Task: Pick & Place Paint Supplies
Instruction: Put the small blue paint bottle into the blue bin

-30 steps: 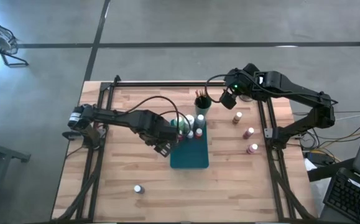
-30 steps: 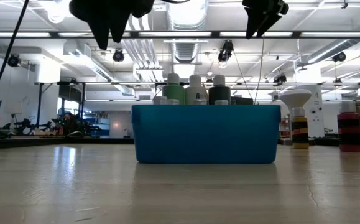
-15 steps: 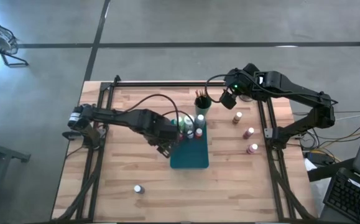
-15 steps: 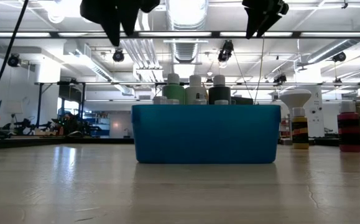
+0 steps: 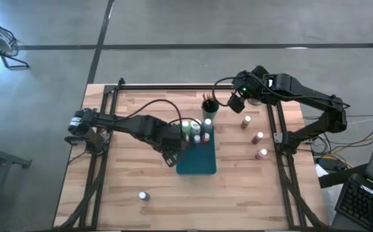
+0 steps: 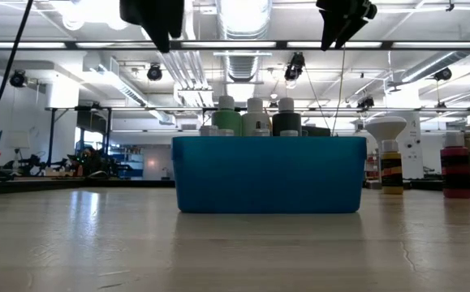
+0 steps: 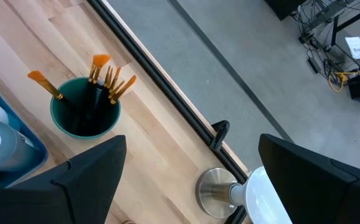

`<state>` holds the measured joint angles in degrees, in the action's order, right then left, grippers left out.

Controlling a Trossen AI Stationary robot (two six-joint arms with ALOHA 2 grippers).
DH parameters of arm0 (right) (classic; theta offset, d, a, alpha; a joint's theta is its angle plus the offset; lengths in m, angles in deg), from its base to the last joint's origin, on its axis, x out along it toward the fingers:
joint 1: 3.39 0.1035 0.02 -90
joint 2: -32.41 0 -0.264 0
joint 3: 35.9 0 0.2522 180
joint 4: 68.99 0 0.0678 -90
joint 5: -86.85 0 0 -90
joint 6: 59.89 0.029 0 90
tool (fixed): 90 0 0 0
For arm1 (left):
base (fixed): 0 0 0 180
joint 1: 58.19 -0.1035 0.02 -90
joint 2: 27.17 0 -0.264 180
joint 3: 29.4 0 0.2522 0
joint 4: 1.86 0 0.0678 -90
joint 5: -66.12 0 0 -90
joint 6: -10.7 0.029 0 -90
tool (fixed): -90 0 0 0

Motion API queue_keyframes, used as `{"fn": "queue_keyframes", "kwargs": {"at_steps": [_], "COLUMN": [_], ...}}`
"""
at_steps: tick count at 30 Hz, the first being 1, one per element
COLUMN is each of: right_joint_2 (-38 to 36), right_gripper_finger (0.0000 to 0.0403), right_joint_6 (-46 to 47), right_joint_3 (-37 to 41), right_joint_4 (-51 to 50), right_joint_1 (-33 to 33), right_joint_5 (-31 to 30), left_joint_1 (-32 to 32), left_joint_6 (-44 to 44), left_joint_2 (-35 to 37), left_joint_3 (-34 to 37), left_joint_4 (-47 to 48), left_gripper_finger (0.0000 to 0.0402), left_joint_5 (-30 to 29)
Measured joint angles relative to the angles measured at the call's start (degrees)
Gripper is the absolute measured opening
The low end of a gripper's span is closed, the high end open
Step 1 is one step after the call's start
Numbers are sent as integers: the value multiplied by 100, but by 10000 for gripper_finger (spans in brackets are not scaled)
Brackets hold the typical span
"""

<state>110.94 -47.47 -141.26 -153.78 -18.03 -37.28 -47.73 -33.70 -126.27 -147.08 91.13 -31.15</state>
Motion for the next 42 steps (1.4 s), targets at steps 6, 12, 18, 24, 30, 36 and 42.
{"fn": "queue_keyframes", "kwargs": {"at_steps": [6,12,18,24,30,36,42], "right_joint_2": [0,0,0,0,0,2,0], "right_gripper_finger": [364,363,364,363,364,363,364], "right_joint_6": [-1,0,0,-1,0,-2,0], "right_joint_3": [0,0,0,0,0,0,0], "right_joint_4": [0,0,0,0,0,0,0], "right_joint_1": [-2,-2,0,-2,-2,0,0], "right_joint_5": [0,2,2,0,2,2,2], "left_joint_1": [418,796,853,867,864,866,907], "left_joint_6": [-301,-1194,-1861,-1369,-1247,-1238,-1104], "left_joint_2": [295,413,413,408,405,402,402], "left_joint_3": [7,9,13,13,13,13,13], "left_joint_4": [35,672,1002,1080,1081,1081,1079], "left_gripper_finger": [208,208,208,206,206,206,206], "left_joint_5": [-865,-1055,-753,-209,-160,-158,-153]}}
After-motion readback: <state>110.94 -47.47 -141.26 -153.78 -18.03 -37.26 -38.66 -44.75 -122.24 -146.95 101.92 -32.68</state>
